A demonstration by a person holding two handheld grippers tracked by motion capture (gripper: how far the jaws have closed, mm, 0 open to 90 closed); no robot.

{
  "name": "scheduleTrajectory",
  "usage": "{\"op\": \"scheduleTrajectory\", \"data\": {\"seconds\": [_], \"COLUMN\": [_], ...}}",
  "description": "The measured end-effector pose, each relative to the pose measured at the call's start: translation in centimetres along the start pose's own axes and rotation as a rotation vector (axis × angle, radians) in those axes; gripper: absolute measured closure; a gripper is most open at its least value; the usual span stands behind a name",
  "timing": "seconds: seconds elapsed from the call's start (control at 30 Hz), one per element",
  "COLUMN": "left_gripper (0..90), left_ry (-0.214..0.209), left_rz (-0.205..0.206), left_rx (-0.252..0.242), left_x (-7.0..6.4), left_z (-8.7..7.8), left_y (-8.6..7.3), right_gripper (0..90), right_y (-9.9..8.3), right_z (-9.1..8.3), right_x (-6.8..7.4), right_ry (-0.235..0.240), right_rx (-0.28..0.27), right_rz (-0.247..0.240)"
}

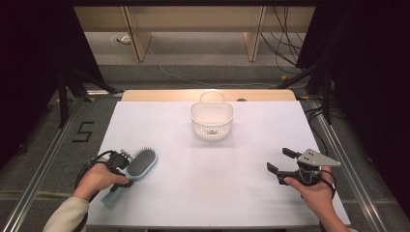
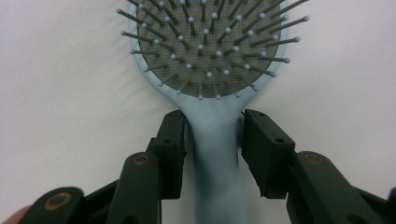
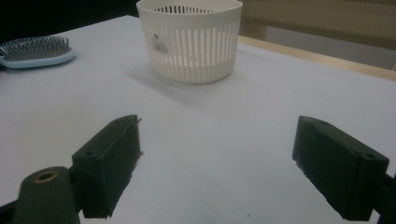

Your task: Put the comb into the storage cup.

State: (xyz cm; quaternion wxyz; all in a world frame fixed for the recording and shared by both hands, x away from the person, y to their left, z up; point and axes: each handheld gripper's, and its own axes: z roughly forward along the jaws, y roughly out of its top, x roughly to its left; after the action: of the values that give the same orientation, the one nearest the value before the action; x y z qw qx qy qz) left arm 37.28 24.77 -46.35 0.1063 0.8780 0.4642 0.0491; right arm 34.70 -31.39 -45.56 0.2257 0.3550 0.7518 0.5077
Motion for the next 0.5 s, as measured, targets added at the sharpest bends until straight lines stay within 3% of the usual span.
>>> {"op": "scheduleTrajectory", "data": {"seconds": [0.5], "left_gripper": [64.1], "left_ry": [-0.002], "left_rz": [0.0], "left_rx": [0.021], "left_x": [0.2], "left_z": [0.0], "left_y": [0.37], "right_gripper": [16.0], "right_y": [-0.02], "right_z": [0.02], "right_x": [-0.02], "right_ry": [-0.001], "right_rx": [0.0], "right_rz": [0.002]}}
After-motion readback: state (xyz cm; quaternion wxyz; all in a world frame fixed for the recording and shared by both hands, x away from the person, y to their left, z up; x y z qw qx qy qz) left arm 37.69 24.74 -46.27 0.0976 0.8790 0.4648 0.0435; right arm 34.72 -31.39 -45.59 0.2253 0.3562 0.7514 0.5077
